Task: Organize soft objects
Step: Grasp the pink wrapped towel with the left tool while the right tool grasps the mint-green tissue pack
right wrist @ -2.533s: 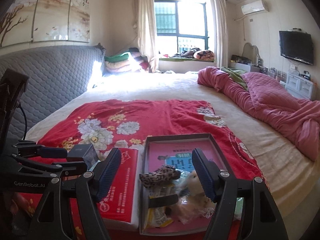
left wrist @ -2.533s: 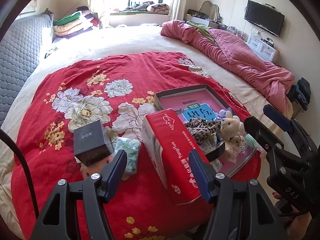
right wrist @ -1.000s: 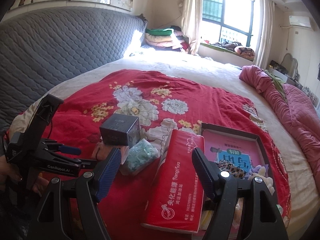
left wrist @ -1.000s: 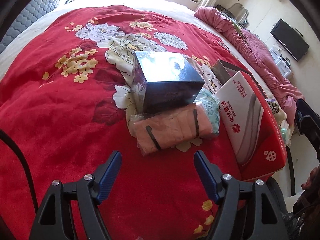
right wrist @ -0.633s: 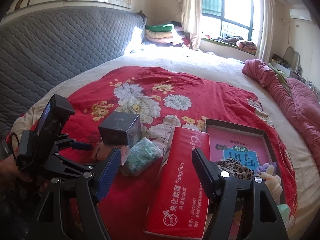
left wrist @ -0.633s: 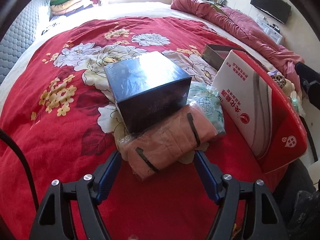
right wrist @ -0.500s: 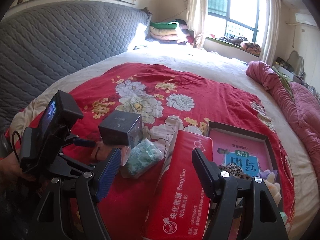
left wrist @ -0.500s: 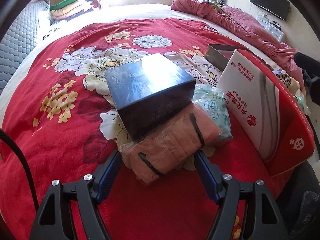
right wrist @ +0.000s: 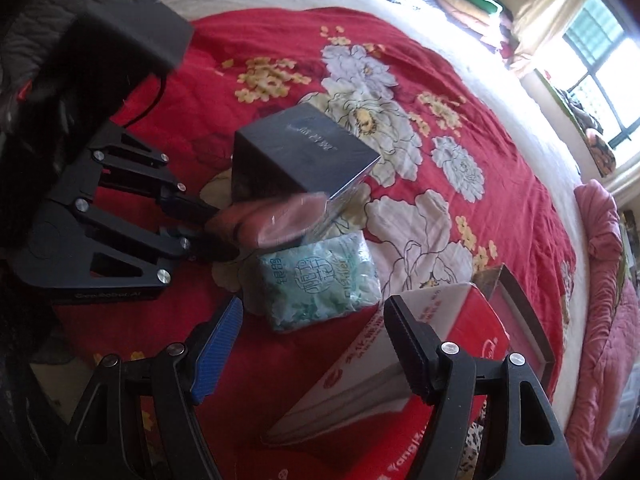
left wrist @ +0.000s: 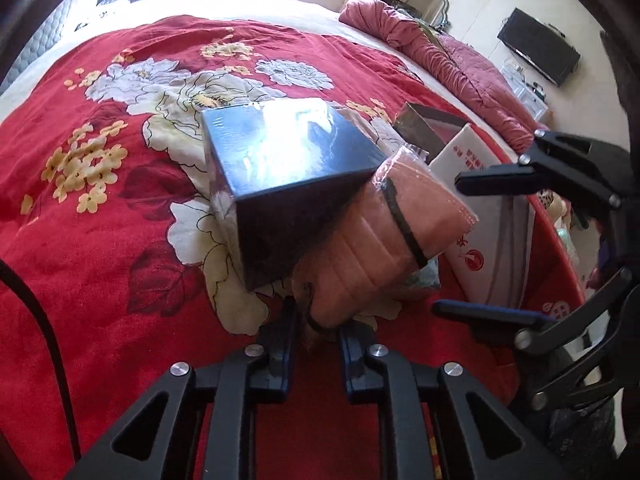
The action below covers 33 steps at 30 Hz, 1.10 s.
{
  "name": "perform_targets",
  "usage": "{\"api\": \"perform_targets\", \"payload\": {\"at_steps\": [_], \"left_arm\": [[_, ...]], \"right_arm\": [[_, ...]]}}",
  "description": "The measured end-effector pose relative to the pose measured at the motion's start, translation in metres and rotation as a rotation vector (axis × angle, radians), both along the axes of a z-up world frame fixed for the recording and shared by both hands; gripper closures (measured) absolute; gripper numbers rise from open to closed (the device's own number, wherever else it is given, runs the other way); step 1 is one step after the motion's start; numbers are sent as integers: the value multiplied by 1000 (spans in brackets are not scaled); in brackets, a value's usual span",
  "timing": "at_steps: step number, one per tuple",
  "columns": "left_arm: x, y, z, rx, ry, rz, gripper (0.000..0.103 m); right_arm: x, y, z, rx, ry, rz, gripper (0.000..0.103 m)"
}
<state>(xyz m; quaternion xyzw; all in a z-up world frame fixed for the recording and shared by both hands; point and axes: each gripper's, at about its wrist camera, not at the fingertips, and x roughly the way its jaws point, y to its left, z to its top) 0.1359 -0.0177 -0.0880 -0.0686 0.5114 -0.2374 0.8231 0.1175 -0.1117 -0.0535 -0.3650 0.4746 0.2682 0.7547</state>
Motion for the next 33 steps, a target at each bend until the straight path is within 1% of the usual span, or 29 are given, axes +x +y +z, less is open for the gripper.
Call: {"api": "perform_targets", "payload": {"at_steps": [2, 4, 7, 9, 10, 12, 14, 16, 17, 20, 23, 25, 27, 31, 33], "left_arm": [[-1, 6, 1, -30, 4, 4, 87], [-3, 7, 2, -24, 4, -2, 88], [-6, 12, 2, -34, 12, 10, 88], [-6, 15, 2, -33, 13, 16, 88], [-7, 16, 2, -38, 14, 18, 88], [-7, 19, 2, -50, 19, 22, 88], [-7, 19, 3, -45, 15, 24, 88], [-8, 19, 4, -49, 11, 20, 88], [-8, 19, 5, -50, 8, 19, 88], [-12, 19, 13, -48, -12, 23, 88], [-16, 19, 22, -41, -38, 36, 88], [-21, 18, 32, -25, -57, 48, 88], [-26, 17, 42, -28, -75, 60, 88], [-39, 12, 64, -13, -117, 84, 88], [-43, 9, 70, -20, -127, 89, 88]], "right_arm": [[2, 11, -8, -55, -8, 7, 28], [5, 21, -15, -88, -11, 3, 28], [12, 32, -29, -145, 33, -3, 28], [18, 33, -40, -165, 70, -29, 28], [21, 32, -42, -161, 69, -42, 30], [24, 28, -40, -141, 39, -70, 42], [27, 24, -34, -97, 44, -92, 53], [27, 18, -26, -44, 36, -106, 57], [27, 14, -21, -2, 26, -119, 58], [21, -1, 0, 149, 32, -170, 59], [7, -6, 21, 233, -12, -191, 59], [-2, -10, 31, 290, -16, -210, 59], [-10, -13, 41, 326, -31, -218, 59], [-24, -18, 58, 361, -61, -220, 59], [-31, -22, 66, 387, -67, -223, 59]]}}
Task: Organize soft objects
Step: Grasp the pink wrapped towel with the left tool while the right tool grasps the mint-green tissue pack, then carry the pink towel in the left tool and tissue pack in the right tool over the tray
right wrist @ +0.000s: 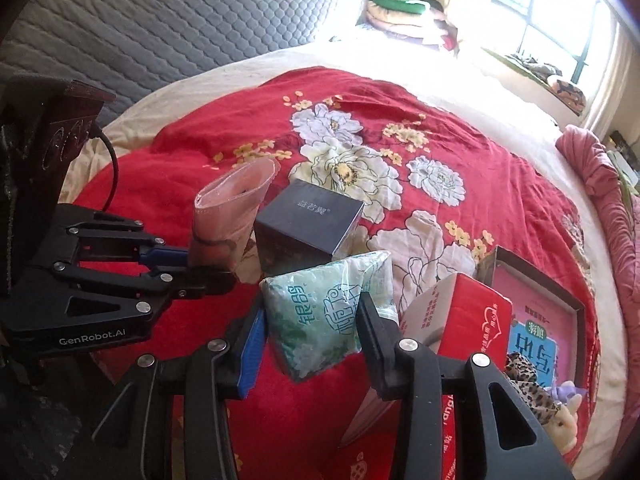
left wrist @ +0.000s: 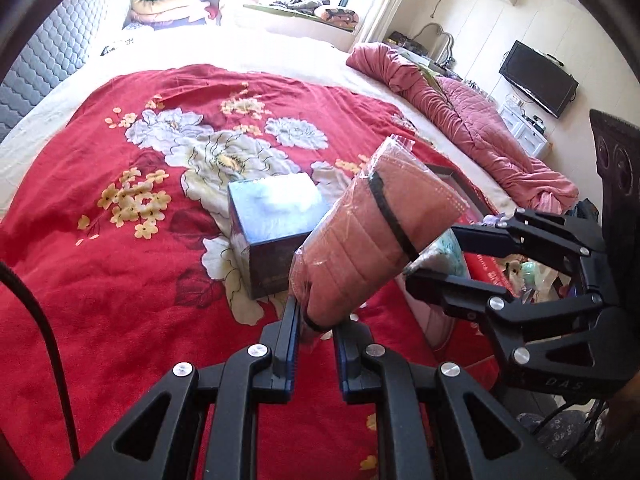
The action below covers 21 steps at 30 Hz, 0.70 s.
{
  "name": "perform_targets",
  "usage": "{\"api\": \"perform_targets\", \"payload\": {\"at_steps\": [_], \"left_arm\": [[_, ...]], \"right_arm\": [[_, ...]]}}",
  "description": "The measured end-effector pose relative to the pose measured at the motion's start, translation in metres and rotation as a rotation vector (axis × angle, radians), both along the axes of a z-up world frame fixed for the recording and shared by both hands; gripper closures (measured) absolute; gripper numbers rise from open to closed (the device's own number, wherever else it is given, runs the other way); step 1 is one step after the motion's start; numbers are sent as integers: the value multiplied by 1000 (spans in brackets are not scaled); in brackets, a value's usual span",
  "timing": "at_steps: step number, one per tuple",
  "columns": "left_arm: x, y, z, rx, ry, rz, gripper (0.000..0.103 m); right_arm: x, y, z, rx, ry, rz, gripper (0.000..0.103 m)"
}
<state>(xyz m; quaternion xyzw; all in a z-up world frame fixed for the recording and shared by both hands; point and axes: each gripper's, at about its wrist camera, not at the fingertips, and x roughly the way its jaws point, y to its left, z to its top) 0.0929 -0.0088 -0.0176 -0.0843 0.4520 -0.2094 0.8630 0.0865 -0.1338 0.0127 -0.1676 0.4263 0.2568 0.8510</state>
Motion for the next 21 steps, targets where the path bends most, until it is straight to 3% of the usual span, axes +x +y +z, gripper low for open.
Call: {"api": "perform_targets", "payload": {"at_steps": [10, 21], "left_arm": [[-19, -28, 29, 29, -43, -21, 88], [-30, -69, 64, 73, -100, -53, 88]], "right_arm": [[-31, -29, 31, 78, -72, -40, 59], [-50, -100, 69, 173, -157, -179, 59]]}}
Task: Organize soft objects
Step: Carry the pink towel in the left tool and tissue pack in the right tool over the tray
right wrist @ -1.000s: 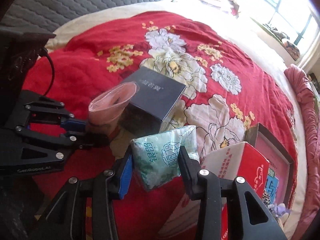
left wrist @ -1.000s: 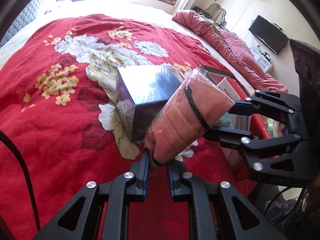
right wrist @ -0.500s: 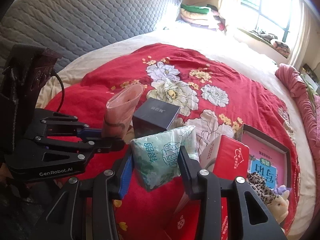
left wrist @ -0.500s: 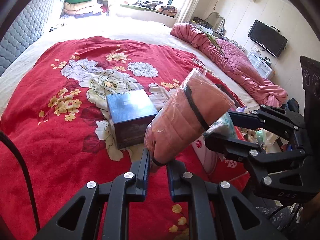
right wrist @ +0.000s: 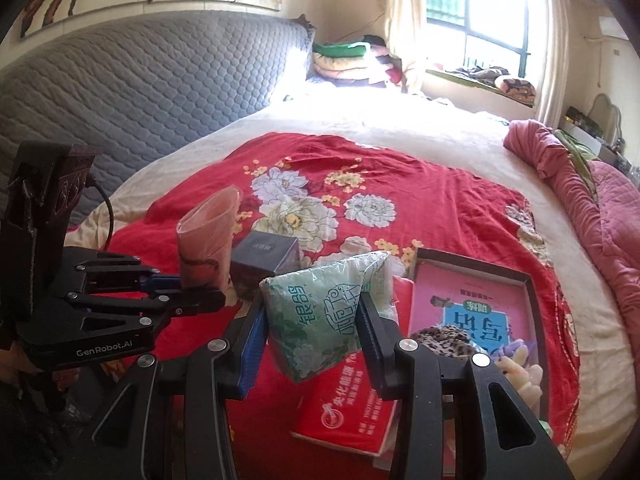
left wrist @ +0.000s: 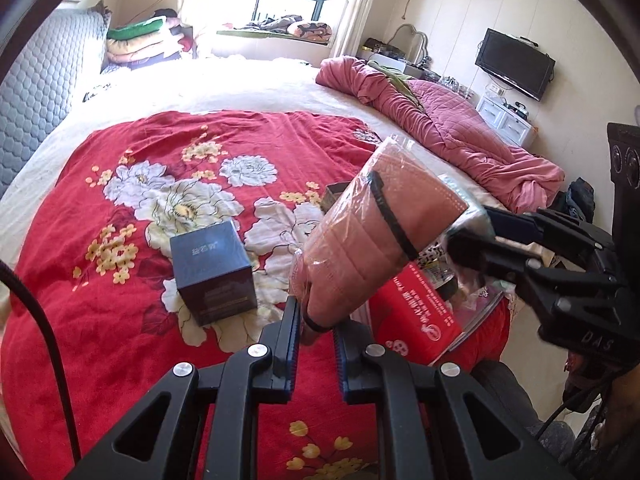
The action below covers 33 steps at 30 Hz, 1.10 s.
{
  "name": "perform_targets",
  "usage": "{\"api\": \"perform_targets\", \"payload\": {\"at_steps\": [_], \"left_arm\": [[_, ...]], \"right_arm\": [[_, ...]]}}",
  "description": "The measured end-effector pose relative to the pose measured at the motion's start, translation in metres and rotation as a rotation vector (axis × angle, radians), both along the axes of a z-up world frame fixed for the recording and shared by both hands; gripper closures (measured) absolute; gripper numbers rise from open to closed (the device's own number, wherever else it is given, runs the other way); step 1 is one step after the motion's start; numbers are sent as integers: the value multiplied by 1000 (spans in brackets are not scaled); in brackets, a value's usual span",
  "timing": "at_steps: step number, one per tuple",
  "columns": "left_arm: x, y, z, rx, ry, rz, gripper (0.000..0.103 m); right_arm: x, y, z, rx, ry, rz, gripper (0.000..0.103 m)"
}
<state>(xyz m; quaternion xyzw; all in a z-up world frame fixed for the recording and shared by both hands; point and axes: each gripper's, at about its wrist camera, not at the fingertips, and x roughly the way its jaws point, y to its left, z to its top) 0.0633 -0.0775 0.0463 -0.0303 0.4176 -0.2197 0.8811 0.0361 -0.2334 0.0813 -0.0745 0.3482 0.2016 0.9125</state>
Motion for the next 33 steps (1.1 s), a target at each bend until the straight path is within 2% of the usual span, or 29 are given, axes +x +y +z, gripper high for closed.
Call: {"api": "perform_targets", "payload": {"at_steps": [9, 20, 33], "left_arm": [[-7, -51, 20, 54, -26, -64, 88], [-5, -119, 33, 88, -43, -173, 88], [9, -187, 16, 139, -5, -258, 88]], "right_arm": [[-18, -72, 29, 62, -78, -137, 59], [-50, -160, 47, 114, -153, -332, 59], [-52, -201, 25, 143, -148, -426, 59]]}}
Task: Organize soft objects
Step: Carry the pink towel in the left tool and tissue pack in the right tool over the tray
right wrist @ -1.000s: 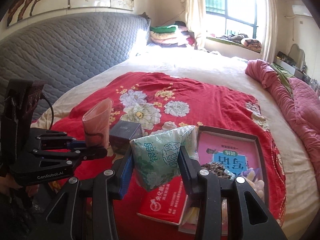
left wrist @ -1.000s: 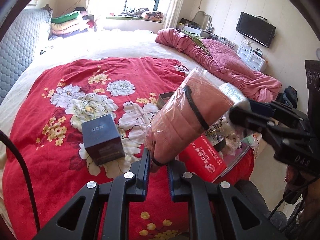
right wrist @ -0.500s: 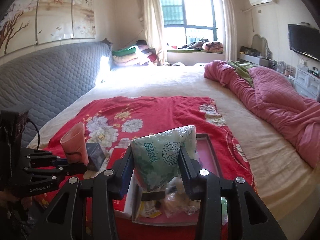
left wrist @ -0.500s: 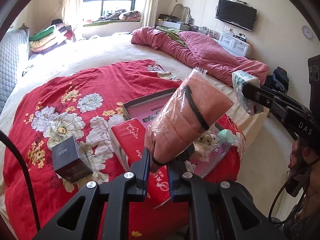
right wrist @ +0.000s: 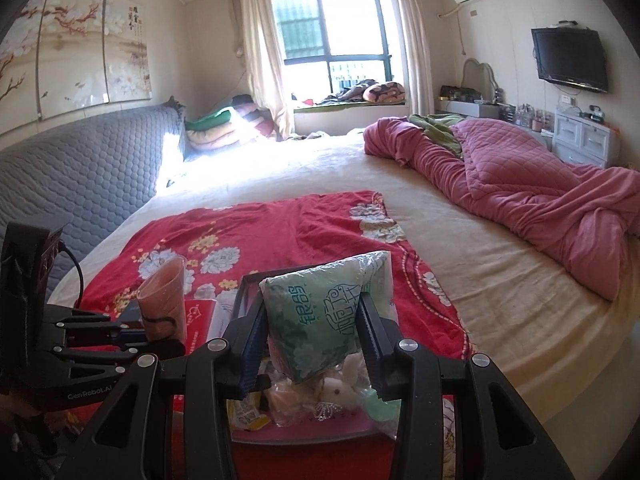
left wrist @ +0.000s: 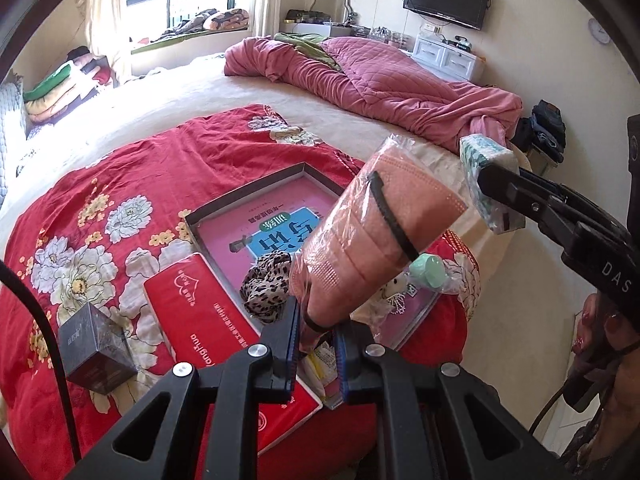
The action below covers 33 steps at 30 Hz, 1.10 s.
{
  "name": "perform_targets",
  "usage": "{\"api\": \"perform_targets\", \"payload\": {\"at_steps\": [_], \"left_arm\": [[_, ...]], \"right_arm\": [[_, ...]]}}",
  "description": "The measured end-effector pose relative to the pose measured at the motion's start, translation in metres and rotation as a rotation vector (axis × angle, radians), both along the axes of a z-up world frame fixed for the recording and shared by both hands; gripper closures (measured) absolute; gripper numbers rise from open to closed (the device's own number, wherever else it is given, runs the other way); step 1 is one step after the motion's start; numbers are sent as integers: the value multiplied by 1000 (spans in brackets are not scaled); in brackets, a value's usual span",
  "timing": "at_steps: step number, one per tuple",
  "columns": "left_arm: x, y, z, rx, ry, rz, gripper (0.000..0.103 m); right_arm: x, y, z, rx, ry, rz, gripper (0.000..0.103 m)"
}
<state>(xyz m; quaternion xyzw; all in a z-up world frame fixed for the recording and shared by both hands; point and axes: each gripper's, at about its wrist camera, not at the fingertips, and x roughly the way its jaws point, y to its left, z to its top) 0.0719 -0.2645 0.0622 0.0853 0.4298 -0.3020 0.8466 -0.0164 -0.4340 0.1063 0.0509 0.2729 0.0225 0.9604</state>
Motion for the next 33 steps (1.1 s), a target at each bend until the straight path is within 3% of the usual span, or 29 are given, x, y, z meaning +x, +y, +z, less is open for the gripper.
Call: {"api": "perform_targets", "payload": {"at_steps": [21, 33], "left_arm": [[35, -47, -53, 153, 32, -5, 87], [53, -52, -81, 183, 121, 13, 87]], "right_arm": [[21, -15, -59, -8, 88, -20, 59], [39, -8, -95, -40, 186, 9, 58]]}}
